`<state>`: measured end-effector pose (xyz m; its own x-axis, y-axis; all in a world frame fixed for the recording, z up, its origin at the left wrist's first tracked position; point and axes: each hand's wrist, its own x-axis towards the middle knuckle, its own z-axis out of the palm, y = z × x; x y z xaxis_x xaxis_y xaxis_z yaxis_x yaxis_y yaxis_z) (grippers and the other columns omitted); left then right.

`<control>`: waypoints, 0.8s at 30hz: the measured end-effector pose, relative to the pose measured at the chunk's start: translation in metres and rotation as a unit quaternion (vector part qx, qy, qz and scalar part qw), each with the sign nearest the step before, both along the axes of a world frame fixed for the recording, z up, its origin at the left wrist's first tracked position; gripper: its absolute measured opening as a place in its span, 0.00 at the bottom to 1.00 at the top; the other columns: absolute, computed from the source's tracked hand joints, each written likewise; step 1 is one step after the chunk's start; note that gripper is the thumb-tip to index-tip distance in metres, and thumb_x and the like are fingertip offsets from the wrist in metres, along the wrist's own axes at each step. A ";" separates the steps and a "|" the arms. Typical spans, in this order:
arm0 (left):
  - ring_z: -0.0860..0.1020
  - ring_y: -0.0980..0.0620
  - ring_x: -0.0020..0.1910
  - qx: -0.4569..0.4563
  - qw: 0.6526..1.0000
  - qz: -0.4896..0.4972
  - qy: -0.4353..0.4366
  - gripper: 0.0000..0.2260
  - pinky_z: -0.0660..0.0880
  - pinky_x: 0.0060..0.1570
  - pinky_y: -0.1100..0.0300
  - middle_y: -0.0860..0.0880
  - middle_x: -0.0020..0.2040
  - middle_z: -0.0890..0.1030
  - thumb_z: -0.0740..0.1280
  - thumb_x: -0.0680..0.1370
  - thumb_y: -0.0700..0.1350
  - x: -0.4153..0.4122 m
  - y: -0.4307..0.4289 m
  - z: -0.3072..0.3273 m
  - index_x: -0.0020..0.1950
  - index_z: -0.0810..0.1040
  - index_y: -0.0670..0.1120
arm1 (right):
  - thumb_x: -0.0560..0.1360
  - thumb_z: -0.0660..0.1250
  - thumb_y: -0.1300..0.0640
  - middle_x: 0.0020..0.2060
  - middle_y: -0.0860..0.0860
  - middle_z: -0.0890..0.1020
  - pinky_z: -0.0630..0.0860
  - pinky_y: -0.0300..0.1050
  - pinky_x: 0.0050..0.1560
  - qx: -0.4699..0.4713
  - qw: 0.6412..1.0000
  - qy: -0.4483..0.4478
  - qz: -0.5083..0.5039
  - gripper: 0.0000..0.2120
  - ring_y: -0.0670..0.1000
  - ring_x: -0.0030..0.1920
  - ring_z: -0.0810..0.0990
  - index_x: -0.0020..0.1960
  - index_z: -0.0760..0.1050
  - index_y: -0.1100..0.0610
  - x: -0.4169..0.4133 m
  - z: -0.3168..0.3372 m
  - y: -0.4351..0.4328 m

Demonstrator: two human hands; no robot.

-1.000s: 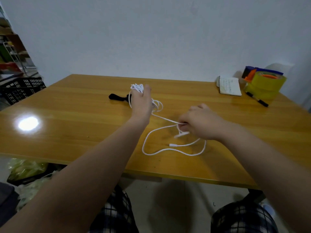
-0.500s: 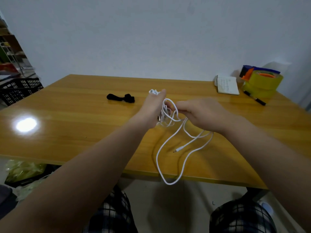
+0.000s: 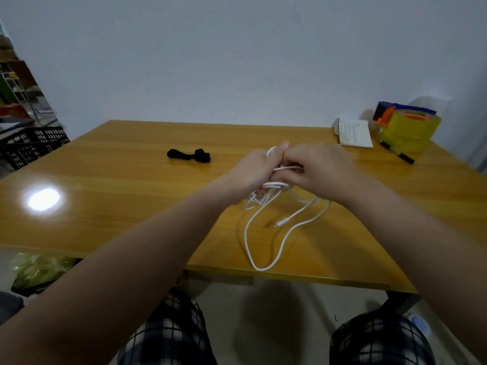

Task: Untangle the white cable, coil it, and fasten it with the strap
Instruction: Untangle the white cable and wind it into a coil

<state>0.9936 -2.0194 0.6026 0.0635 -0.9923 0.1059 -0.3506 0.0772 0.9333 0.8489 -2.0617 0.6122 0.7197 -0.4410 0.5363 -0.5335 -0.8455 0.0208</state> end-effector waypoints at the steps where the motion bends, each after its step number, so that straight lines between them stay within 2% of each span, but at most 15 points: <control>1: 0.61 0.54 0.18 0.015 1.000 -0.001 0.002 0.23 0.60 0.21 0.66 0.50 0.20 0.64 0.56 0.81 0.58 0.004 0.001 0.000 0.33 0.70 0.45 | 0.70 0.67 0.40 0.43 0.46 0.76 0.66 0.43 0.32 0.008 1.000 0.021 0.003 0.14 0.51 0.42 0.77 0.46 0.75 0.50 -0.002 -0.001 -0.001; 3: 0.57 0.53 0.18 0.037 0.999 -0.021 -0.025 0.23 0.57 0.22 0.65 0.49 0.21 0.59 0.59 0.78 0.61 0.017 0.003 0.001 0.31 0.63 0.47 | 0.68 0.68 0.40 0.53 0.48 0.71 0.72 0.48 0.38 0.041 0.997 0.062 -0.014 0.16 0.50 0.45 0.74 0.50 0.74 0.47 -0.008 -0.003 -0.008; 5: 0.60 0.51 0.20 0.046 0.987 -0.048 -0.146 0.26 0.59 0.22 0.62 0.47 0.22 0.61 0.65 0.74 0.64 0.031 0.007 0.000 0.30 0.63 0.44 | 0.68 0.69 0.42 0.53 0.49 0.70 0.72 0.49 0.42 0.105 0.992 0.061 -0.027 0.13 0.50 0.46 0.74 0.49 0.76 0.48 -0.017 -0.002 -0.016; 7: 0.63 0.54 0.21 0.054 0.965 -0.062 -0.247 0.25 0.60 0.24 0.62 0.51 0.22 0.65 0.69 0.72 0.62 0.039 0.013 -0.003 0.32 0.67 0.43 | 0.70 0.67 0.41 0.44 0.52 0.76 0.72 0.51 0.42 0.187 0.982 0.027 -0.026 0.15 0.52 0.42 0.75 0.44 0.80 0.53 -0.027 0.000 -0.026; 9: 0.62 0.57 0.20 0.049 0.963 -0.062 -0.259 0.20 0.59 0.24 0.63 0.56 0.22 0.65 0.69 0.73 0.58 0.041 0.016 -0.007 0.34 0.70 0.43 | 0.71 0.60 0.38 0.31 0.53 0.75 0.70 0.50 0.37 0.242 0.969 -0.008 -0.041 0.21 0.52 0.34 0.73 0.36 0.78 0.55 -0.035 -0.004 -0.031; 11: 0.62 0.57 0.20 0.027 0.976 -0.018 -0.216 0.21 0.58 0.23 0.63 0.54 0.22 0.65 0.66 0.75 0.58 0.046 0.015 -0.010 0.35 0.75 0.41 | 0.73 0.51 0.34 0.28 0.52 0.73 0.69 0.50 0.38 0.299 0.950 -0.075 -0.053 0.27 0.51 0.31 0.72 0.31 0.71 0.55 -0.039 -0.012 -0.033; 13: 0.62 0.53 0.20 0.003 0.993 0.077 -0.091 0.21 0.60 0.25 0.62 0.50 0.23 0.65 0.65 0.76 0.58 0.056 0.012 -0.010 0.32 0.74 0.44 | 0.74 0.47 0.34 0.38 0.57 0.79 0.73 0.53 0.51 0.377 0.906 -0.168 -0.091 0.31 0.56 0.44 0.80 0.37 0.75 0.58 -0.047 -0.025 -0.040; 14: 0.62 0.52 0.19 -0.014 0.991 0.131 -0.022 0.21 0.60 0.25 0.61 0.50 0.22 0.65 0.65 0.77 0.58 0.062 0.011 -0.009 0.29 0.70 0.46 | 0.76 0.47 0.35 0.47 0.60 0.80 0.71 0.53 0.57 0.401 0.890 -0.163 -0.144 0.33 0.59 0.53 0.79 0.46 0.78 0.61 -0.052 -0.030 -0.045; 15: 0.62 0.52 0.19 -0.035 0.984 0.175 0.024 0.22 0.61 0.25 0.61 0.50 0.21 0.64 0.65 0.77 0.57 0.067 0.011 -0.008 0.28 0.67 0.47 | 0.77 0.49 0.36 0.54 0.61 0.79 0.69 0.51 0.59 0.412 0.880 -0.113 -0.206 0.33 0.60 0.57 0.76 0.53 0.77 0.62 -0.058 -0.037 -0.050; 16: 0.62 0.52 0.19 -0.054 0.977 0.206 0.032 0.22 0.61 0.24 0.62 0.50 0.21 0.63 0.64 0.78 0.56 0.068 0.011 -0.007 0.27 0.66 0.48 | 0.77 0.50 0.36 0.54 0.60 0.79 0.69 0.50 0.57 0.417 0.871 -0.047 -0.258 0.31 0.59 0.56 0.76 0.56 0.77 0.61 -0.062 -0.043 -0.054; 18: 0.62 0.52 0.20 -0.077 0.973 0.217 0.022 0.22 0.60 0.23 0.64 0.50 0.22 0.63 0.64 0.79 0.54 0.061 0.014 -0.006 0.26 0.66 0.49 | 0.76 0.55 0.37 0.45 0.57 0.79 0.71 0.49 0.50 0.401 0.857 0.062 -0.317 0.23 0.57 0.48 0.76 0.48 0.76 0.56 -0.061 -0.053 -0.055; 20: 0.62 0.51 0.21 -0.079 0.978 0.188 0.032 0.21 0.60 0.25 0.62 0.50 0.22 0.64 0.64 0.79 0.53 0.047 0.014 -0.007 0.26 0.66 0.50 | 0.76 0.59 0.42 0.48 0.55 0.80 0.74 0.50 0.51 0.323 0.885 0.059 -0.329 0.16 0.56 0.50 0.77 0.49 0.75 0.53 -0.048 -0.051 -0.054; 22: 0.64 0.52 0.22 -0.074 0.984 0.163 0.017 0.21 0.62 0.27 0.60 0.52 0.22 0.66 0.64 0.79 0.54 0.033 0.013 -0.006 0.27 0.66 0.51 | 0.78 0.58 0.46 0.58 0.53 0.79 0.72 0.49 0.57 0.271 0.925 -0.073 -0.256 0.16 0.55 0.58 0.76 0.61 0.73 0.53 -0.030 -0.038 -0.040; 23: 0.64 0.52 0.23 -0.075 0.985 0.155 0.011 0.21 0.62 0.28 0.59 0.53 0.22 0.66 0.63 0.79 0.53 0.028 0.012 -0.005 0.27 0.66 0.51 | 0.79 0.57 0.46 0.59 0.51 0.78 0.70 0.44 0.56 0.310 0.918 -0.167 -0.185 0.18 0.53 0.60 0.75 0.64 0.71 0.53 -0.020 -0.029 -0.029; 24: 0.65 0.53 0.23 -0.079 0.985 0.150 0.011 0.21 0.63 0.29 0.59 0.54 0.22 0.66 0.63 0.79 0.53 0.024 0.010 -0.004 0.27 0.66 0.51 | 0.79 0.56 0.45 0.58 0.49 0.78 0.69 0.39 0.54 0.376 0.888 -0.243 -0.103 0.20 0.49 0.59 0.75 0.66 0.69 0.53 -0.010 -0.021 -0.017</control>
